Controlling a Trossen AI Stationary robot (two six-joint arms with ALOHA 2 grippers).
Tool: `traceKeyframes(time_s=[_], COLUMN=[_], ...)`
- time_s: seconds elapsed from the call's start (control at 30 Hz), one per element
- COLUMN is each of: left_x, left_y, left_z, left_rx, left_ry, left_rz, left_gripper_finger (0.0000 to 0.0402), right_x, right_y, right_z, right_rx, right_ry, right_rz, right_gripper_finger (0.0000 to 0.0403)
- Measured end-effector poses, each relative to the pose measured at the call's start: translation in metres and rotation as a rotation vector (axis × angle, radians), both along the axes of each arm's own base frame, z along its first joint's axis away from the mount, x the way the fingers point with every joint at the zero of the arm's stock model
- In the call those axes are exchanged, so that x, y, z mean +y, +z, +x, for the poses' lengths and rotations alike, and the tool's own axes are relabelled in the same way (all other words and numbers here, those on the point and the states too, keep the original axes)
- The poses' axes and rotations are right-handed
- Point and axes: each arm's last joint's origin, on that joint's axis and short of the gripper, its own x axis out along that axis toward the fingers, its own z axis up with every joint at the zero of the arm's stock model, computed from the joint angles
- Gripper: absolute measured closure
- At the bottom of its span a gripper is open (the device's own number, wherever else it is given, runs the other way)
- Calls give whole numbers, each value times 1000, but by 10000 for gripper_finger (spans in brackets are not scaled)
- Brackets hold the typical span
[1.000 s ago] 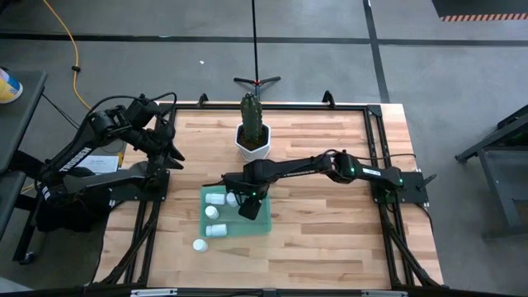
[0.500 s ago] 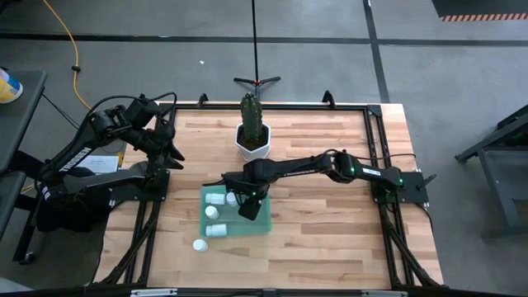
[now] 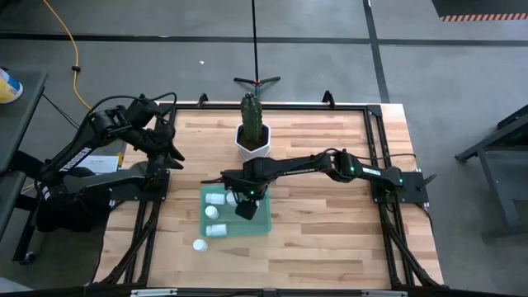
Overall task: Pick and place pill bottles into a basket
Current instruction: Put the white pill bottle into the green bin
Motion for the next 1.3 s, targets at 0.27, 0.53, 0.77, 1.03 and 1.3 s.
traceKeyframes(time_s=[0.27,0.53,0.77,1.03,1.3], left_x=[0,0,0,0,0], left_y=[0,0,0,0,0], left_z=[0,0,0,0,0], left_rx=[0,-1,-1,0,0], left_ry=[0,0,0,1,1], left_rz=[0,1,1,1,0], left_gripper_finger=[177,177,177,177,177], right_x=[-11,-22,-22,-24,-26], right_y=[1,2,5,7,13], right_z=[4,6,15,21,20], right_rx=[-26,-40,-137,-216,-213], right_ry=[-49,-57,-46,-46,-41], right_rz=[60,122,112,88,53], right_gripper_finger=[127,110,110,110,110])
